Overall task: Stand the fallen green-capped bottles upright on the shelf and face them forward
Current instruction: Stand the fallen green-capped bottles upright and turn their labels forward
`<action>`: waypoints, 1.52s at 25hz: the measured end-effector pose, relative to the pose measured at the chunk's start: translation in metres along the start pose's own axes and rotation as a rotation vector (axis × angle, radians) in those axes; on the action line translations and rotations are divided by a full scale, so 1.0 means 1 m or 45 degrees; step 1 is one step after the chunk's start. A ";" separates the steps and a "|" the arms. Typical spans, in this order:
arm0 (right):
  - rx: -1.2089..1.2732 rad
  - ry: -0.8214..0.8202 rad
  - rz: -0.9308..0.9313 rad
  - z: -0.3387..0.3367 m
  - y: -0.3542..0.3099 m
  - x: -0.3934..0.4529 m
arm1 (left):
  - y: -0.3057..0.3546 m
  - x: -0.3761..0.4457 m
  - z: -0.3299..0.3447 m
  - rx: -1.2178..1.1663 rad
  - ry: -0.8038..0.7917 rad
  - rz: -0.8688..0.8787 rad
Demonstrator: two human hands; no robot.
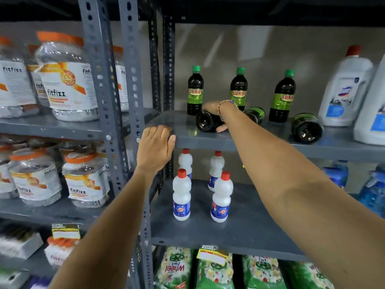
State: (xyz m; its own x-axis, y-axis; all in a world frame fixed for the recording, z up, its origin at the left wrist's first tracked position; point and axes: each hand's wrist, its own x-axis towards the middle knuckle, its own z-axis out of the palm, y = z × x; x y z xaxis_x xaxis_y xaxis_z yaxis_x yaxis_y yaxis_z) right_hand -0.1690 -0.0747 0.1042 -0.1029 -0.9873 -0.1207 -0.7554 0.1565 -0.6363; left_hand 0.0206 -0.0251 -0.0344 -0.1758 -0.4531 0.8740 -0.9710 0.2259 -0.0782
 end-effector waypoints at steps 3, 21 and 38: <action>0.357 0.041 -0.026 0.006 0.007 0.007 | -0.001 0.001 0.005 0.009 0.049 0.045; 0.827 0.220 -0.624 0.062 0.010 -0.003 | -0.009 -0.001 0.012 0.002 0.181 0.129; 0.824 0.281 -0.555 0.064 0.011 0.000 | -0.009 -0.002 0.021 -0.013 0.283 0.129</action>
State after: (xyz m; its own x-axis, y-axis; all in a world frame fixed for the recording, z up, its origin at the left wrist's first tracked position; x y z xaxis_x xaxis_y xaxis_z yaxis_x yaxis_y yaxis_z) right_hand -0.1361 -0.0716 0.0488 -0.0618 -0.9347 0.3501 -0.2395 -0.3266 -0.9143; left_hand 0.0267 -0.0438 -0.0456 -0.2309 -0.2272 0.9461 -0.9483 0.2699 -0.1667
